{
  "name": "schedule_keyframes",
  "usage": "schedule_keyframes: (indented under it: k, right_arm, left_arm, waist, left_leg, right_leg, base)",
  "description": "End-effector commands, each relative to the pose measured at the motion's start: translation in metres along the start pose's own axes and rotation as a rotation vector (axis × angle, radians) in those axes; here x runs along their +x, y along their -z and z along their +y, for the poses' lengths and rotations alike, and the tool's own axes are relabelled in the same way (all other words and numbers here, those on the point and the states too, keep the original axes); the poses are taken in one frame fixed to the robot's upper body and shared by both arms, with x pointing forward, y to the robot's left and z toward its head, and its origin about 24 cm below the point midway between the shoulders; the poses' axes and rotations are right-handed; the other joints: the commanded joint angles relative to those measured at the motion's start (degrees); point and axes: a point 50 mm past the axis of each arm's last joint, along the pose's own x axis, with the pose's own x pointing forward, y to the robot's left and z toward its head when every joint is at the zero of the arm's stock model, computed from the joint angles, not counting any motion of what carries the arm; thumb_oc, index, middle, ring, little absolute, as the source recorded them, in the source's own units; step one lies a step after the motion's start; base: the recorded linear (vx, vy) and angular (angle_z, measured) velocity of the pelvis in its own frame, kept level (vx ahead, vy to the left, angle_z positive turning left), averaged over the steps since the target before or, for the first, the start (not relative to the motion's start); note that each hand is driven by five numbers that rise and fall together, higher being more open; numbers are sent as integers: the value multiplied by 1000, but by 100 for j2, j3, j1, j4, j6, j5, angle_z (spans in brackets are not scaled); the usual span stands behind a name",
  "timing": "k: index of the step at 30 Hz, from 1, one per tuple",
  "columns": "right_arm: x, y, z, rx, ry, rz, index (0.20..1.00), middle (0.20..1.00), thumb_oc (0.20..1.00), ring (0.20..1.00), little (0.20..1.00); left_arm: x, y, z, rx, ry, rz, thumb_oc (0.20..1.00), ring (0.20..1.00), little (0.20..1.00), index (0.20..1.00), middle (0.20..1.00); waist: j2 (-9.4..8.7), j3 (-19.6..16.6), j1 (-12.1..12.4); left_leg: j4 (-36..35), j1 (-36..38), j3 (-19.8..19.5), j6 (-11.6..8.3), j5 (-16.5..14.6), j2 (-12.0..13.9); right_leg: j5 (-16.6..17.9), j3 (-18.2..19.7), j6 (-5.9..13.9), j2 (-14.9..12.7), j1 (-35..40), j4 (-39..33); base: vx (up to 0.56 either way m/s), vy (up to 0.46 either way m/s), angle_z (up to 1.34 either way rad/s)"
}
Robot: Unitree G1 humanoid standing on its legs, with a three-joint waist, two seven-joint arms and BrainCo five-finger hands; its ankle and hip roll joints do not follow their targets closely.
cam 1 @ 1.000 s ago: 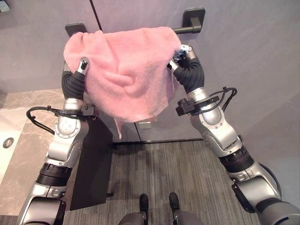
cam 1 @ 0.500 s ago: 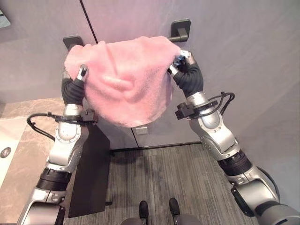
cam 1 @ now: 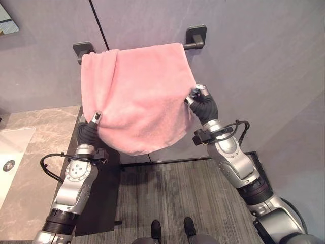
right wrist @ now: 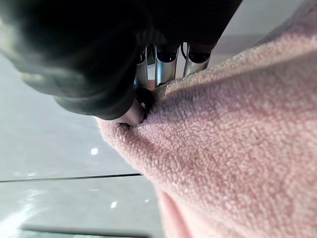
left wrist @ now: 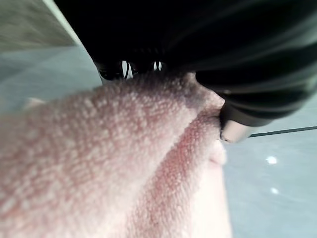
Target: Put brush and paste in cup on sink, flatten towel.
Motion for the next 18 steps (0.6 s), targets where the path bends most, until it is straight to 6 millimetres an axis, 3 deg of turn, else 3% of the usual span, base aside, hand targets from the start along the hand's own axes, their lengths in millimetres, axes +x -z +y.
schedule_keyframes:
  k: [1,4,18]
  right_arm:
    - [5,3,9,91,-14,-10,200,200,200,200,200]
    - [6,14,11,104,-7,43,200,200,200,200,200]
    - [25,28,26,119,-14,109,200,200,200,200,200]
  left_arm:
    - [5,-2,17,35,-61,-25,200,200,200,200,200]
    - [6,-1,20,55,-69,-18,200,200,200,200,200]
    - [30,-19,22,122,-70,-84,200,200,200,200,200]
  waist:
    - [-344,-468,135]
    - [-335,-419,160]
    - [-294,-242,336]
  left_leg:
    - [23,152,-24,-84,-362,-9]
    - [23,124,-33,-88,-349,-18]
    - [23,-211,-182,-74,-261,-112]
  right_leg:
    - [-357,90,470,-555,107,-11]
    - [-338,89,476,-556,80,-11]
    - [-271,-36,503,-642,-175,-11]
  base:
    - [3,-3,3]
    - [0,0,0]
    - [-5,9,7]
